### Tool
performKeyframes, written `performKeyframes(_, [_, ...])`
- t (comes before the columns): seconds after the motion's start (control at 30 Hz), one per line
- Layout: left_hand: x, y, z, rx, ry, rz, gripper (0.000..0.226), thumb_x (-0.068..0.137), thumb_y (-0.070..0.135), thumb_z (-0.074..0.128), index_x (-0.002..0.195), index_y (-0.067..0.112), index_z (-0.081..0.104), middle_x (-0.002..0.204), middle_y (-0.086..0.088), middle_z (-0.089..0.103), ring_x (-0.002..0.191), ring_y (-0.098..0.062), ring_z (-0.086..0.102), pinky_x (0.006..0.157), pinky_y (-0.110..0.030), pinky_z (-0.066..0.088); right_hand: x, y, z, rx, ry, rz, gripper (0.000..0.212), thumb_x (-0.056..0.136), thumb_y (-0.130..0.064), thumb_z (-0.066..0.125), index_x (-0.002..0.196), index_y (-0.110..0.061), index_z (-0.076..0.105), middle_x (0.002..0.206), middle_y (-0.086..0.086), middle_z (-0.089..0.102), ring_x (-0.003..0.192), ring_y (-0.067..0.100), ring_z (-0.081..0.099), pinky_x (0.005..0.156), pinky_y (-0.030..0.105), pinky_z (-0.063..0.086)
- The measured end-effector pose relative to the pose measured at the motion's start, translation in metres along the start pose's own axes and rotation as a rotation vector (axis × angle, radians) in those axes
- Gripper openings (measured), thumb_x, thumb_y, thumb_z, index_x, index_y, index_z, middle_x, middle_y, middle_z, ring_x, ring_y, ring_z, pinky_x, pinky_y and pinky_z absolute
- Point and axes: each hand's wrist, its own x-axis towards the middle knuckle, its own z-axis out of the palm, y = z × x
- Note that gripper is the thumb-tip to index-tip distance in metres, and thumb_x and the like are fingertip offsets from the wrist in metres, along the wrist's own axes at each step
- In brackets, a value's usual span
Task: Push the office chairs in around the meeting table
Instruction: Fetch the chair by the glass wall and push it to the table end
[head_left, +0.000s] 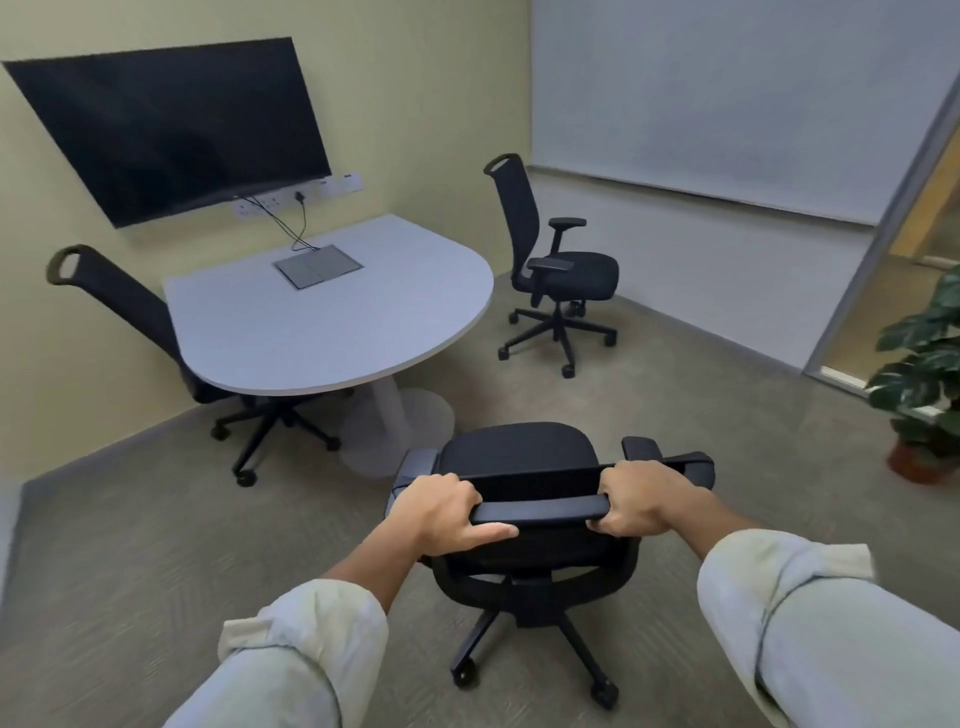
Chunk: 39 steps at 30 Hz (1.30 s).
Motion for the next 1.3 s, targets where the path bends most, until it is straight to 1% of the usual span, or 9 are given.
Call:
performKeyframes(0.13, [0.007, -0.018, 0.003, 0.033, 0.013, -0.049, 0.084, 0.073, 0.097, 0.025, 0.055, 0.018, 0.046, 0.047, 0.003, 0.045, 0.041, -0.016, 0.045, 0.043, -0.033, 0.034, 0.033, 0.002, -0.008, 0.003, -0.009, -0.039, 0.035, 0.071, -0.060, 0.057, 0.062, -0.027, 0.051, 0.062, -0.009, 0.056, 0.054, 0.011, 0.054, 0.049, 0.032, 0.037])
performKeyframes(0.27, [0.023, -0.044, 0.003, 0.031, -0.005, -0.099, 0.084, 0.073, 0.097, 0.025, 0.055, 0.018, 0.047, 0.048, 0.003, 0.047, 0.043, -0.017, 0.048, 0.046, -0.036, 0.038, 0.075, 0.002, -0.021, 0.014, -0.035, -0.069, 0.036, 0.068, -0.060, 0.059, 0.065, -0.024, 0.056, 0.064, -0.006, 0.060, 0.056, 0.015, 0.057, 0.050, 0.033, 0.042])
performKeyframes(0.4, [0.039, -0.072, 0.006, 0.026, -0.002, -0.144, 0.081, 0.072, 0.098, 0.023, 0.053, 0.021, 0.044, 0.046, 0.006, 0.043, 0.040, -0.013, 0.043, 0.043, -0.031, 0.032, 0.120, 0.001, -0.032, -0.025, -0.033, -0.110, 0.038, 0.068, -0.063, 0.057, 0.066, -0.024, 0.057, 0.065, -0.006, 0.061, 0.058, 0.015, 0.058, 0.051, 0.034, 0.044])
performKeyframes(0.5, [0.052, -0.091, 0.007, 0.035, 0.017, -0.186, 0.081, 0.071, 0.098, 0.022, 0.052, 0.022, 0.041, 0.044, 0.006, 0.041, 0.039, -0.013, 0.040, 0.043, -0.030, 0.029, 0.151, 0.002, -0.044, -0.039, -0.027, -0.152, 0.038, 0.070, -0.061, 0.059, 0.064, -0.023, 0.057, 0.063, -0.005, 0.060, 0.056, 0.014, 0.057, 0.049, 0.033, 0.040])
performKeyframes(0.73, [0.078, -0.124, 0.005, 0.037, 0.006, -0.276, 0.085, 0.071, 0.098, 0.020, 0.054, 0.018, 0.044, 0.046, 0.005, 0.044, 0.041, -0.016, 0.043, 0.046, -0.035, 0.038, 0.209, 0.005, -0.061, -0.068, 0.027, -0.219, 0.039, 0.071, -0.060, 0.058, 0.059, -0.023, 0.053, 0.060, -0.006, 0.057, 0.054, 0.012, 0.053, 0.048, 0.030, 0.035])
performKeyframes(0.87, [0.090, -0.141, 0.007, 0.035, 0.013, -0.298, 0.086, 0.072, 0.098, 0.021, 0.055, 0.018, 0.050, 0.046, 0.005, 0.046, 0.041, -0.013, 0.044, 0.044, -0.030, 0.034, 0.236, 0.005, -0.072, -0.068, 0.013, -0.256, 0.039, 0.071, -0.059, 0.058, 0.060, -0.022, 0.054, 0.061, -0.005, 0.059, 0.055, 0.013, 0.056, 0.049, 0.032, 0.037])
performKeyframes(1.13, [0.109, -0.168, 0.010, 0.080, 0.025, -0.352, 0.084, 0.072, 0.097, 0.018, 0.055, 0.020, 0.046, 0.047, 0.004, 0.047, 0.042, -0.015, 0.044, 0.043, -0.031, 0.030, 0.285, 0.005, -0.072, -0.047, 0.106, -0.298, 0.037, 0.067, -0.060, 0.054, 0.059, -0.024, 0.053, 0.059, -0.006, 0.058, 0.056, 0.013, 0.054, 0.050, 0.030, 0.035])
performKeyframes(1.23, [0.113, -0.183, 0.013, 0.113, 0.041, -0.361, 0.082, 0.072, 0.097, 0.016, 0.053, 0.022, 0.042, 0.046, 0.005, 0.043, 0.040, -0.014, 0.040, 0.042, -0.031, 0.026, 0.306, 0.002, -0.073, -0.051, 0.138, -0.322, 0.037, 0.065, -0.062, 0.052, 0.062, -0.025, 0.056, 0.060, -0.009, 0.057, 0.057, 0.012, 0.055, 0.054, 0.029, 0.038])
performKeyframes(1.3, [0.116, -0.191, 0.014, 0.129, 0.034, -0.370, 0.082, 0.072, 0.097, 0.015, 0.053, 0.022, 0.041, 0.044, 0.005, 0.041, 0.039, -0.013, 0.039, 0.042, -0.031, 0.025, 0.318, 0.000, -0.072, -0.052, 0.161, -0.325, 0.035, 0.065, -0.060, 0.052, 0.061, -0.025, 0.056, 0.057, -0.009, 0.056, 0.055, 0.011, 0.053, 0.052, 0.029, 0.037])
